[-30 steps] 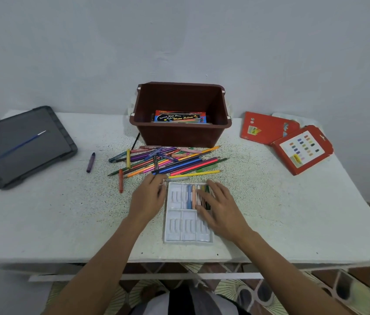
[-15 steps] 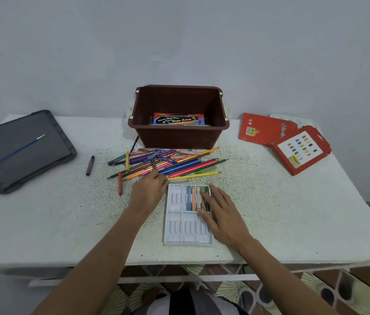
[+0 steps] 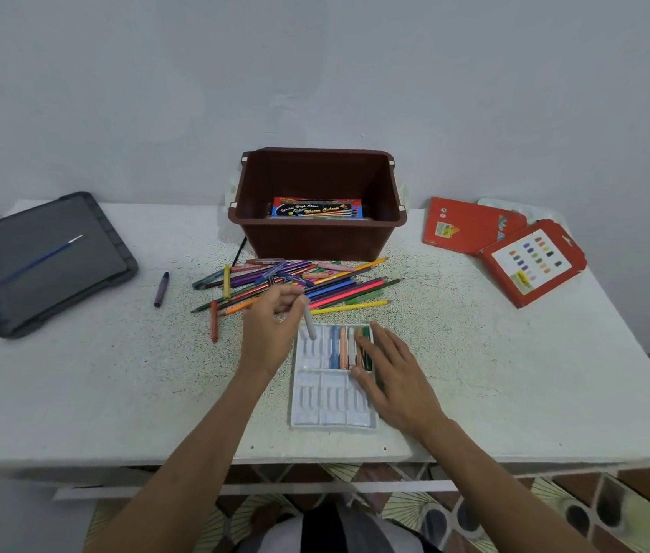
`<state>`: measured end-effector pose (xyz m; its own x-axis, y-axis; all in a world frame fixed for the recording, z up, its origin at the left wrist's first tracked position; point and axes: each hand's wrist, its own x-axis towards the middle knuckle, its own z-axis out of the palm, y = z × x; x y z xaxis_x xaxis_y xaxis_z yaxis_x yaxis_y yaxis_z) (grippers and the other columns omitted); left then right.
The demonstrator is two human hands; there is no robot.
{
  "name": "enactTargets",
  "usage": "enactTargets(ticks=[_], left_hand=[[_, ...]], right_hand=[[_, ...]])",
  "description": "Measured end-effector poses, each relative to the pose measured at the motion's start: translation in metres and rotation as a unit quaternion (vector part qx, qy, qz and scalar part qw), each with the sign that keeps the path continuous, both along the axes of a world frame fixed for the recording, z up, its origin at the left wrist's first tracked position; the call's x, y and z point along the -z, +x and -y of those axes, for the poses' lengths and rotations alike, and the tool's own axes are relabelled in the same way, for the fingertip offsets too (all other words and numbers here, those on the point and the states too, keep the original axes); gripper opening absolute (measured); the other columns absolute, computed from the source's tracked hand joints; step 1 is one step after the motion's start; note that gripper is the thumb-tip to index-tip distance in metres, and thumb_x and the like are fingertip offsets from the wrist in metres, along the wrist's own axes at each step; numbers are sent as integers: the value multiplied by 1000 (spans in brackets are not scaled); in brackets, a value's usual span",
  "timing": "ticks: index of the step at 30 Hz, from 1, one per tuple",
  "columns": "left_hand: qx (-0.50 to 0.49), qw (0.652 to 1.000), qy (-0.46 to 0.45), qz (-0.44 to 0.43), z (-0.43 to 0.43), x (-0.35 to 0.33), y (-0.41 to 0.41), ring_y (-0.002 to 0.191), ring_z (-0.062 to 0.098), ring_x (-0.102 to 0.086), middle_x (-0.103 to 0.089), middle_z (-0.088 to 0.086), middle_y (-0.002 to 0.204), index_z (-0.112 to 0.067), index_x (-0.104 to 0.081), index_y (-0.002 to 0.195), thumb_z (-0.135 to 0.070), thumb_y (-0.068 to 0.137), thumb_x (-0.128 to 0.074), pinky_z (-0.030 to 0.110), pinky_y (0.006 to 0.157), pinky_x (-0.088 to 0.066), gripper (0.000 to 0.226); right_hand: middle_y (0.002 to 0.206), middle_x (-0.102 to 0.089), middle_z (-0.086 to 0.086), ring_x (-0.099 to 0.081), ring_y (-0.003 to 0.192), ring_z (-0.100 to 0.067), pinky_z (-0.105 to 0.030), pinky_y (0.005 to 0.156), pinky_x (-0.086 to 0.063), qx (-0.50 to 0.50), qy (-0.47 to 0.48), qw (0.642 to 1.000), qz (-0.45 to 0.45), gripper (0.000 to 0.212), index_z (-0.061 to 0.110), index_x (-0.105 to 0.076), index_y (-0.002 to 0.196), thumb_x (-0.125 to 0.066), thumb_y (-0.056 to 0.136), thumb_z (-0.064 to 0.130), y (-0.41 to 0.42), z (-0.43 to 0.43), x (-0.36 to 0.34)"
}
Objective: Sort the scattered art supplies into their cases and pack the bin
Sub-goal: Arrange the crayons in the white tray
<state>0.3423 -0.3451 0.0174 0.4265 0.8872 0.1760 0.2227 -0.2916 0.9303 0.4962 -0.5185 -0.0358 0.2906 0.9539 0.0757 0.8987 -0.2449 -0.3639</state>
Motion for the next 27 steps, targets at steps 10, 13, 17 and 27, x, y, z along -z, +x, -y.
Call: enactTargets(ticks=[10, 13, 17, 27], left_hand=[[115, 979, 13, -166, 15, 13, 10, 74, -8, -59, -72, -4, 93, -20, -70, 113, -25, 94, -66, -1, 65, -44, 20], [104, 980, 17, -166, 11, 13, 8, 77, -11, -57, -73, -3, 93, -18, -72, 113, -24, 93, -66, -2, 66, -42, 21], [88, 986, 8, -142, 4, 11, 4, 80, -10, -59, -73, -2, 94, -19, -72, 113, -23, 93, -67, -1, 68, -43, 21], [189, 929, 119, -294, 8, 16, 6, 111, 14, -57, -65, -4, 124, -29, -54, 139, -35, 94, -64, 38, 99, -47, 47]], right_hand=[[164, -11, 3, -9, 151, -16, -30, 121, -6, 2, -2, 1000, -7, 65, 25, -27, 154, -22, 101, 61, -1, 0, 1], [164, -11, 3, -9, 151, -16, -33, 122, -9, 2, -4, 1000, -4, 65, 25, -27, 155, -21, 101, 61, 1, 0, 2], [165, -8, 5, -5, 151, -14, -29, 120, -2, 3, -9, 1000, -6, 68, 27, -24, 155, -17, 99, 64, 0, 0, 1], [164, -11, 4, -9, 150, -16, -31, 120, -6, 8, -3, 1000, -1, 64, 27, -27, 154, -22, 101, 61, 0, 0, 3]])
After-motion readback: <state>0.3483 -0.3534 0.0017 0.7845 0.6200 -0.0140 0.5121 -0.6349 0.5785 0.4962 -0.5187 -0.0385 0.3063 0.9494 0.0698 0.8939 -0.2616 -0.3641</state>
